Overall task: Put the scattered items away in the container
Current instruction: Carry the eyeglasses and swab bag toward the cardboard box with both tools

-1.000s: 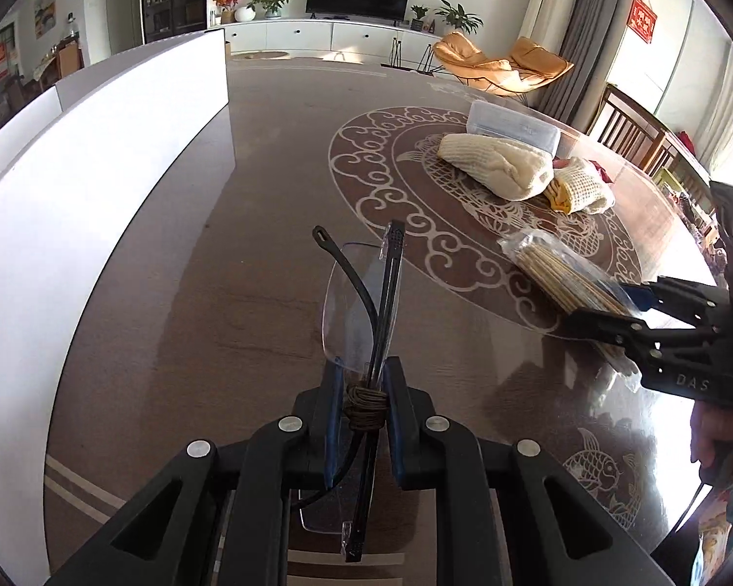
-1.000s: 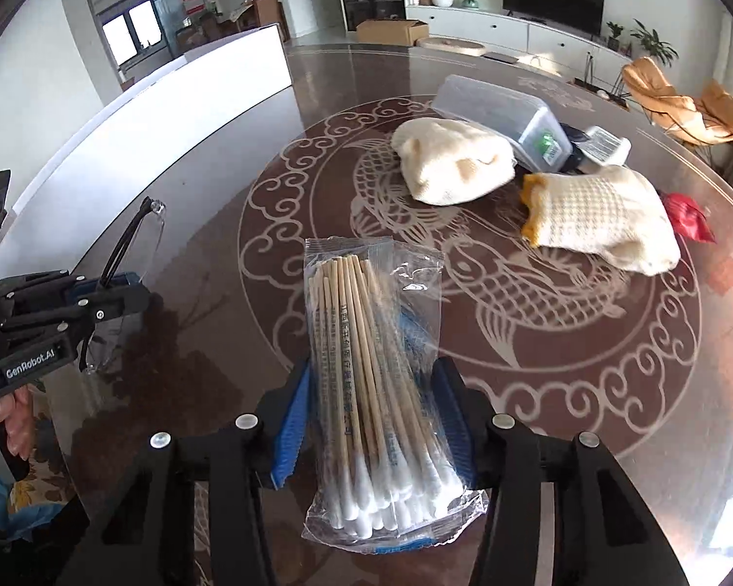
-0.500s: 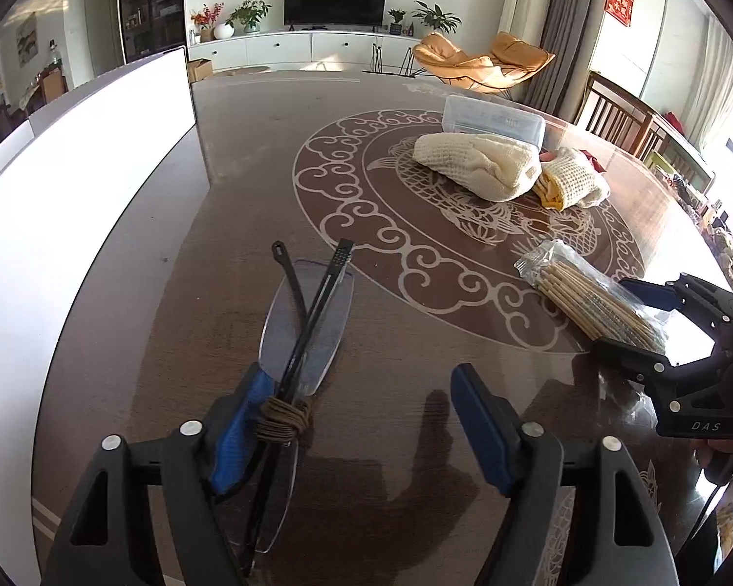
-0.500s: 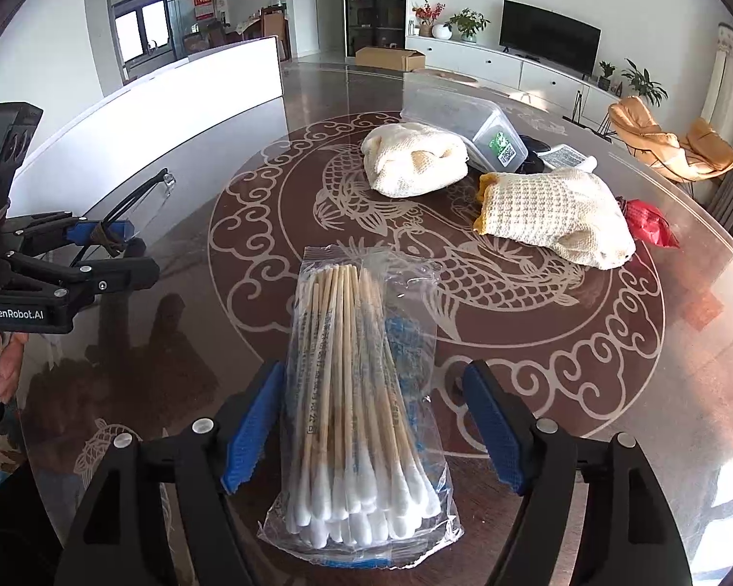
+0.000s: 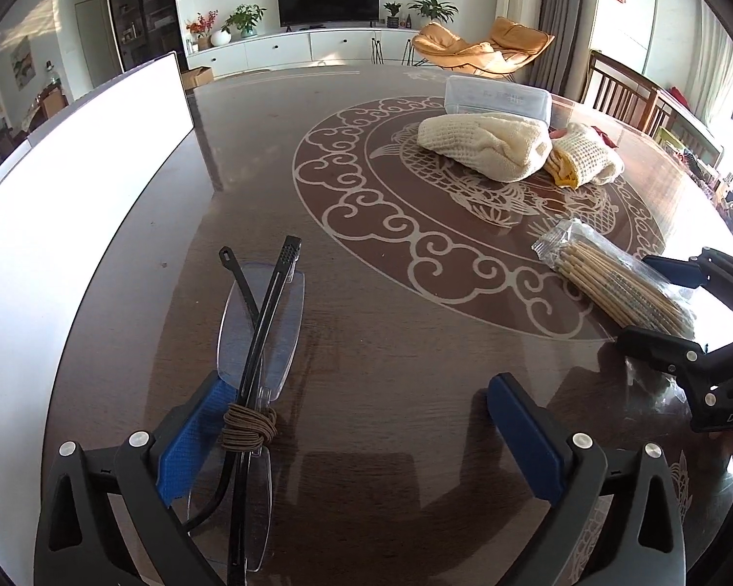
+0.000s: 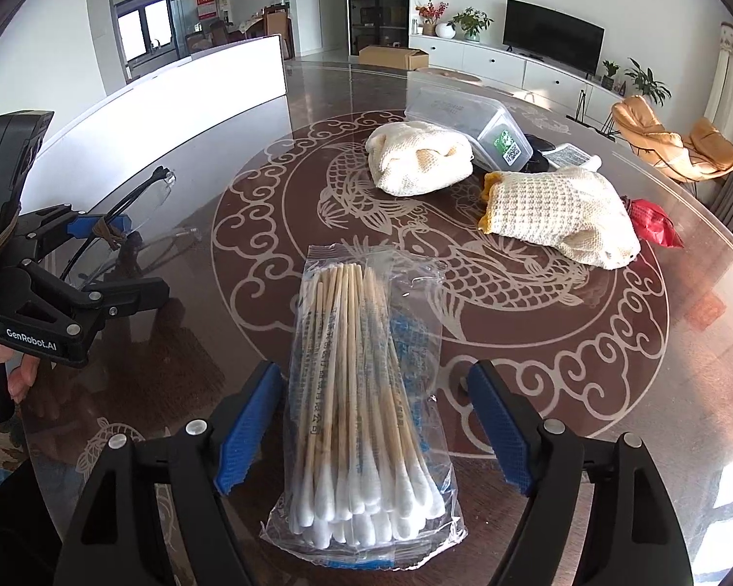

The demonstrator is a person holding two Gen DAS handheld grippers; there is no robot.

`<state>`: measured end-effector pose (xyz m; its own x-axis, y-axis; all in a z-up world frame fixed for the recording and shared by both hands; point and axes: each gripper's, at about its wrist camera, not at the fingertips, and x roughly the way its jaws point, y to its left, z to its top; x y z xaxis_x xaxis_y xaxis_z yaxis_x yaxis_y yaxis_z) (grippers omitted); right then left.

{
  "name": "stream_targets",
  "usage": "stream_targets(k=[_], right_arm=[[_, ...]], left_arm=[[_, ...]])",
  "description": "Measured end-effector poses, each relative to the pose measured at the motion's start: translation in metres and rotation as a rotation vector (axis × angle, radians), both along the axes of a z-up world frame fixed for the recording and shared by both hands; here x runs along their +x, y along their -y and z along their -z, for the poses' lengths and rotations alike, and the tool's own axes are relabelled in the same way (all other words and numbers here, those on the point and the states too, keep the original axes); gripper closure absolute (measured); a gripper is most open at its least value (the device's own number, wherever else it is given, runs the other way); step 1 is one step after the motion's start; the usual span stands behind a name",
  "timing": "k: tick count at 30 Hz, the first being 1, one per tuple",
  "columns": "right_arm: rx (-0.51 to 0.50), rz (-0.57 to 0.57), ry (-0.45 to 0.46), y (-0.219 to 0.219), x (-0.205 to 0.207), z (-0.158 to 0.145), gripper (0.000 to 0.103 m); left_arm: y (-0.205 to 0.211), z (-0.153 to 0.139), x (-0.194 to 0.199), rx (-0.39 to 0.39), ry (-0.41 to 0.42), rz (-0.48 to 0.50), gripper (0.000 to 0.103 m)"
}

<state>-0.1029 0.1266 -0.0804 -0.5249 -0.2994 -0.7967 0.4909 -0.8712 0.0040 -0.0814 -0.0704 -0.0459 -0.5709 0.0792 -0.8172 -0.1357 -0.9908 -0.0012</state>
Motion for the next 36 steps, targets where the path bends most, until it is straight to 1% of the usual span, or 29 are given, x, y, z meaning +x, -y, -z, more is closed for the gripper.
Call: stream_targets(k=[2, 4, 5, 6, 7, 8, 9, 10, 12, 15, 17, 19, 26, 31, 33, 36], right_arm=[[-0.001, 0.000, 0.000, 0.000, 0.001, 0.000, 0.023], [0.007, -0.001, -0.004, -0.001, 0.004, 0.000, 0.025], [0.011, 0.007, -0.008, -0.001, 0.005, -0.001, 0.033], [0.008, 0.022, -0.008, -0.003, 0.007, -0.003, 0.047], [0.005, 0.041, -0.003, -0.005, 0.008, -0.006, 0.066], [-0.004, 0.060, 0.013, -0.007, 0.008, -0.008, 0.069], [-0.023, 0.072, 0.024, -0.010, 0.010, -0.011, 0.071], [-0.036, 0.078, 0.027, -0.012, 0.012, -0.014, 0.072], [-0.063, 0.079, 0.022, -0.013, 0.021, -0.024, 0.072], [-0.120, 0.079, -0.018, -0.014, 0.043, -0.045, 0.072], [-0.147, 0.077, -0.025, -0.013, 0.050, -0.053, 0.072], [-0.160, 0.085, -0.014, -0.011, 0.054, -0.054, 0.072], [-0.184, 0.086, -0.016, -0.004, 0.071, -0.056, 0.072], [-0.194, 0.085, -0.012, 0.001, 0.073, -0.061, 0.072], [-0.194, 0.086, -0.006, 0.003, 0.071, -0.060, 0.072], [-0.181, 0.077, 0.032, 0.009, 0.067, -0.052, 0.072]], left_arm=[[0.000, 0.000, 0.001, -0.002, 0.010, -0.008, 0.000], [0.000, -0.001, -0.002, -0.006, 0.044, -0.013, 0.000], [0.000, -0.003, -0.002, -0.007, 0.049, -0.024, 0.008], [0.002, -0.006, 0.000, -0.006, 0.040, -0.038, 0.021], [0.005, -0.010, 0.001, 0.001, 0.031, -0.044, 0.060], [0.009, -0.013, 0.003, 0.034, 0.038, -0.036, 0.093], [0.013, -0.015, 0.004, 0.092, 0.054, -0.030, 0.093], [0.017, -0.018, 0.008, 0.130, 0.053, -0.032, 0.093], [0.017, -0.031, 0.022, 0.135, 0.008, -0.030, 0.093], [0.016, -0.052, 0.042, 0.175, -0.050, -0.018, 0.093], [0.015, -0.061, 0.049, 0.176, -0.072, -0.018, 0.093], [0.014, -0.065, 0.055, 0.172, -0.080, -0.022, 0.093], [0.009, -0.074, 0.069, 0.116, -0.100, -0.029, 0.093], [0.004, -0.076, 0.072, 0.082, -0.108, -0.020, 0.093], [0.004, -0.074, 0.072, 0.085, -0.101, -0.019, 0.093], [0.008, -0.066, 0.070, 0.133, -0.062, -0.021, 0.093]])
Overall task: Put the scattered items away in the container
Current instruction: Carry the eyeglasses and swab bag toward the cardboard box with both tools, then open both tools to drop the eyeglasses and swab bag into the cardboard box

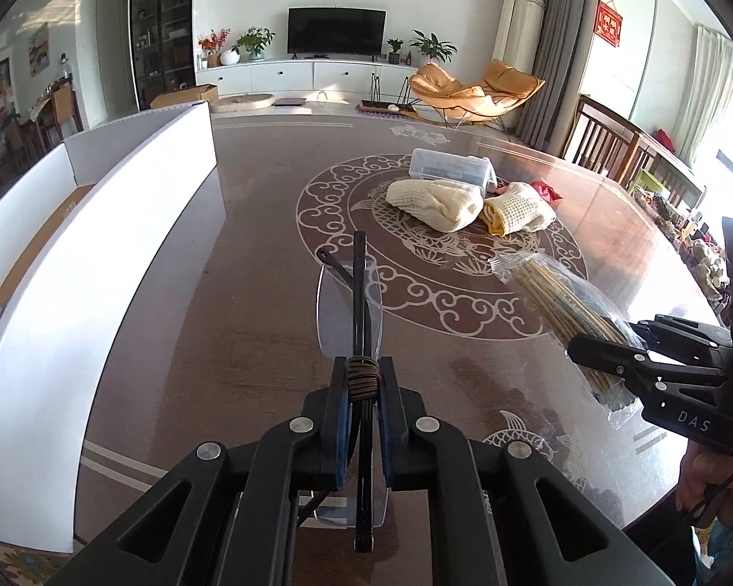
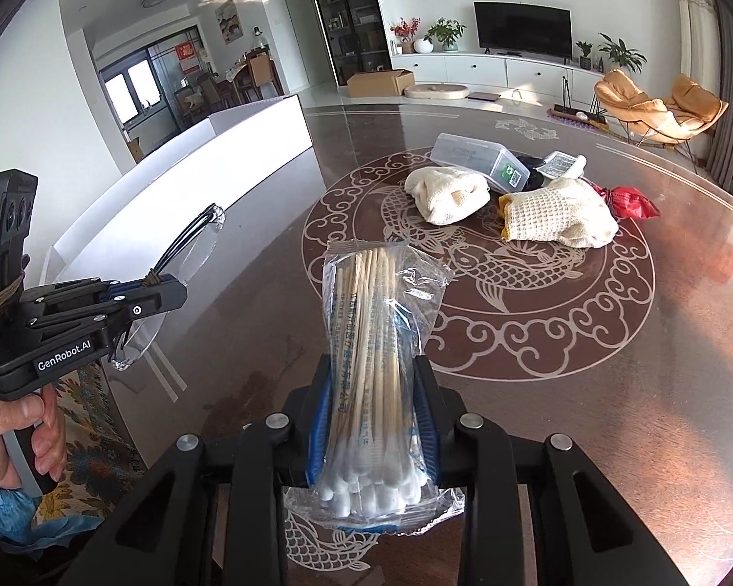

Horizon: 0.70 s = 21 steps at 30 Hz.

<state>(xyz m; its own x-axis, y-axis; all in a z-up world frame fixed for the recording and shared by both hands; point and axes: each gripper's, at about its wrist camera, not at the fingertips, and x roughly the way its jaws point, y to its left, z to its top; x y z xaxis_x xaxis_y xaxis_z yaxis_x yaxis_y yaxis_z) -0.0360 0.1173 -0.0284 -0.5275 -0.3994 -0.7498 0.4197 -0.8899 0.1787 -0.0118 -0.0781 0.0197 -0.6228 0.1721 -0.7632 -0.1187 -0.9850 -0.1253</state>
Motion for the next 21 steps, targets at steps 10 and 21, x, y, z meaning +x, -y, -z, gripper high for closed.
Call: stream_targets(k=[10, 21], right_arm=[[-0.049, -0.145, -0.039, 0.082, -0.027, -0.041, 0.072], [-0.155, -0.447, -0.058, 0.310, -0.091, -0.103, 0.072]], left_arm=[[0.079, -0.045, 0.004, 0.154, -0.048, -0.099, 0.093], [0.288, -0.063, -0.026, 0.092, 0.012, -0.445, 0.093]])
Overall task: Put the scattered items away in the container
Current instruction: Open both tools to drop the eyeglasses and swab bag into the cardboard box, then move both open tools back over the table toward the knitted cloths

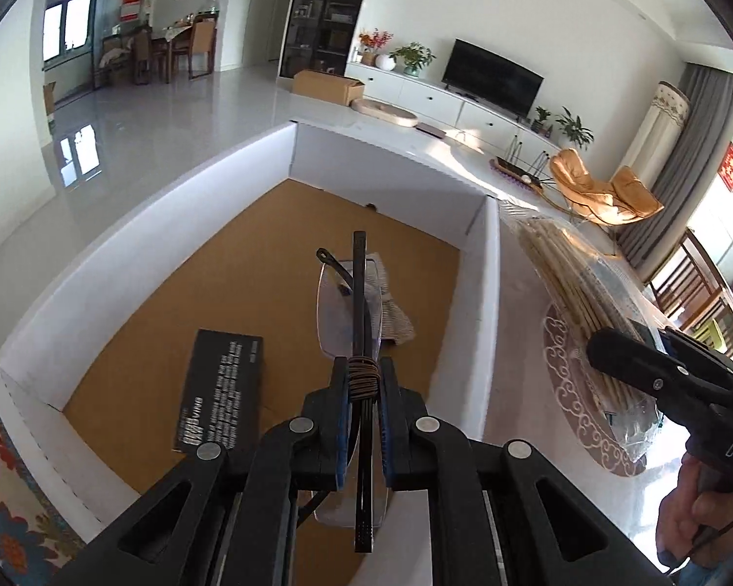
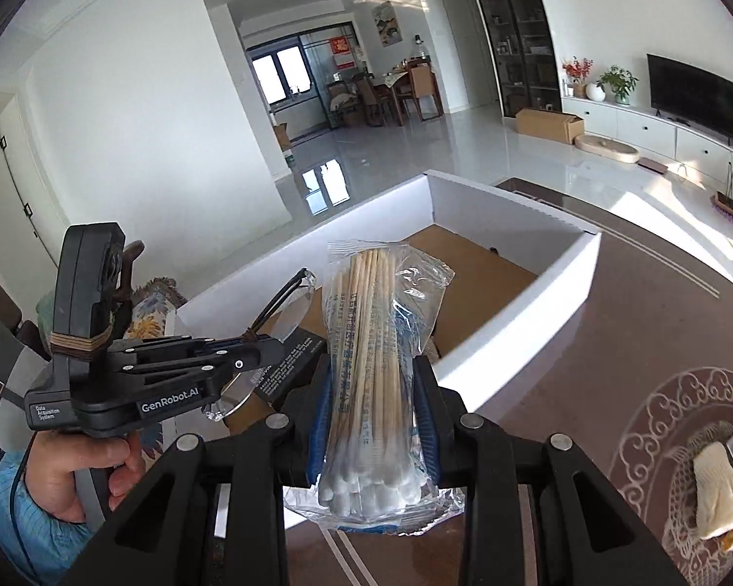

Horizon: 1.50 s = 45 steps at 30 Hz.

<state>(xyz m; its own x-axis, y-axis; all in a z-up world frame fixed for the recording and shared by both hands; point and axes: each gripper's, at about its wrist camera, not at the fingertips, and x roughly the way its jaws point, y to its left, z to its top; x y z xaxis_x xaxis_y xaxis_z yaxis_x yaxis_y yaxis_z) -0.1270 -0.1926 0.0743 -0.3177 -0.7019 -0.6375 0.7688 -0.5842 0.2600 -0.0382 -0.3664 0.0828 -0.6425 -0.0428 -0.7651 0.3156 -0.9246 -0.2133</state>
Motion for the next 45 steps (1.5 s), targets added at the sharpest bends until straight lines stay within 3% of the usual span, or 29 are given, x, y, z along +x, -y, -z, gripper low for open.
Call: stream_targets(k=[5, 9, 12, 13, 14, 16, 34, 40, 45], right_arm=[[0.089, -0.062, 0.094, 0.077, -0.017, 0.037, 0.072], [0.186, -0.089, 0.076, 0.110, -0.014, 0.063, 0.071], [0.261, -0.095, 0.081, 0.126, -0.012, 0.076, 0.062], [0.274, -0.100, 0.089, 0.129, -0.013, 0.080, 0.050], [0.284, -0.107, 0.094, 0.130, -0.013, 0.083, 0.035], [0.294, -0.109, 0.074, 0.129, -0.011, 0.084, 0.034], [0.267, -0.046, 0.035, 0.101, -0.017, 0.057, 0.034], [0.187, 0.052, -0.042, 0.045, -0.012, 0.035, 0.034], [0.166, 0.181, -0.121, -0.051, 0.005, 0.027, 0.032]], left_arm=[[0.056, 0.032, -0.016, 0.052, 0.124, -0.071, 0.093], [0.074, 0.057, -0.024, 0.077, 0.209, -0.092, 0.091], [0.079, 0.072, -0.027, 0.110, 0.274, -0.115, 0.084], [0.080, 0.074, -0.027, 0.124, 0.285, -0.127, 0.066], [0.081, 0.074, -0.027, 0.130, 0.284, -0.138, 0.036], [0.081, 0.068, -0.024, 0.116, 0.250, -0.159, 0.014], [0.059, 0.046, -0.017, 0.001, 0.137, -0.199, 0.014], [-0.003, 0.007, -0.002, -0.087, -0.011, -0.151, 0.014], [-0.088, -0.029, 0.010, -0.107, -0.158, 0.006, 0.014]])
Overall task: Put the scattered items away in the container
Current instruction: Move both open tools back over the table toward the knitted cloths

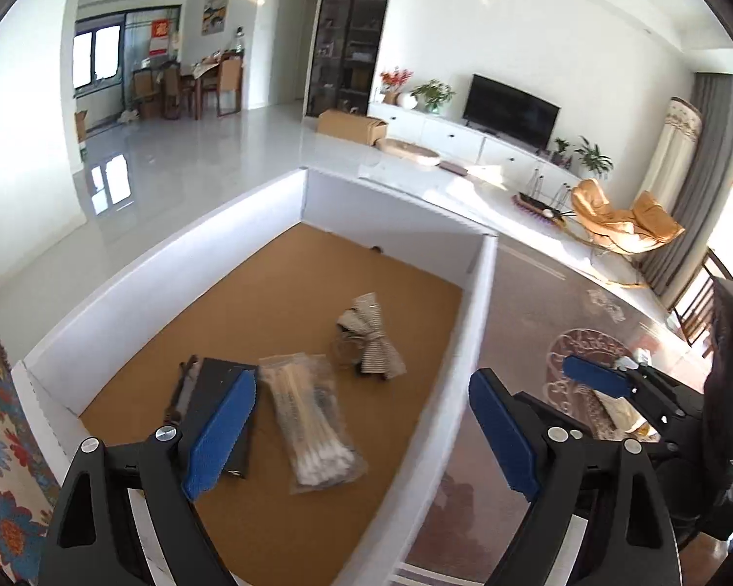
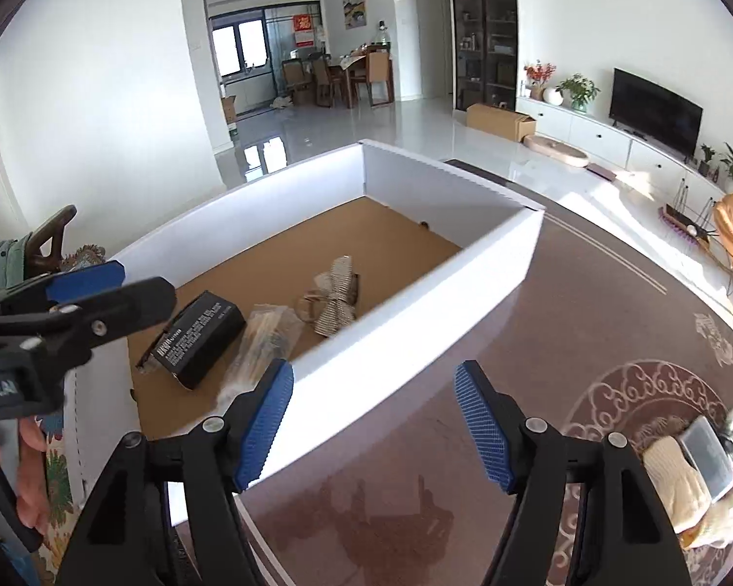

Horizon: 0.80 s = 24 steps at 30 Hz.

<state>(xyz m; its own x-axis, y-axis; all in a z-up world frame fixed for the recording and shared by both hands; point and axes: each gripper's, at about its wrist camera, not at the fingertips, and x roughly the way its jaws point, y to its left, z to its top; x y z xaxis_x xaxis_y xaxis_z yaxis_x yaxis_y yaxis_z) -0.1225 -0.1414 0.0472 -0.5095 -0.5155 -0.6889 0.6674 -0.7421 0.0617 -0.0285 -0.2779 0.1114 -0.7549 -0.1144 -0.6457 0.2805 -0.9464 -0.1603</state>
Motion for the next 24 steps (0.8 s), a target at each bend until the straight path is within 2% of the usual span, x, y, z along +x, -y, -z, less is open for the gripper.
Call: stream_targets(k=[3, 6, 11, 14, 18, 24], right_arm=[[0.008, 0.116, -0.022, -0.072, 0.017, 0.008, 0.031], [0.024, 0.251, -0.010, -0.149, 0.040, 0.028, 0.031], [0.070, 0.466, 0.047, -0.259, 0.074, 0.069, 0.031], [0.084, 0.553, 0.084, -0.304, 0.082, 0.087, 0.031], [0.063, 0.603, 0.089, -0.328, 0.088, 0.098, 0.031], [0.056, 0.620, 0.111, -0.324, 0.084, 0.112, 0.031]], left_arm=[[-0.059, -0.010, 0.008, 0.010, -0.052, 0.142, 0.013], [-0.119, 0.000, 0.007, 0.042, -0.048, 0.291, 0.009], [-0.205, 0.062, -0.007, 0.087, 0.033, 0.467, 0.007], [-0.241, 0.098, -0.015, 0.062, 0.094, 0.513, 0.007], [-0.262, 0.125, -0.024, 0.055, 0.136, 0.532, 0.007], [-0.264, 0.145, -0.044, 0.052, 0.170, 0.516, 0.007]])
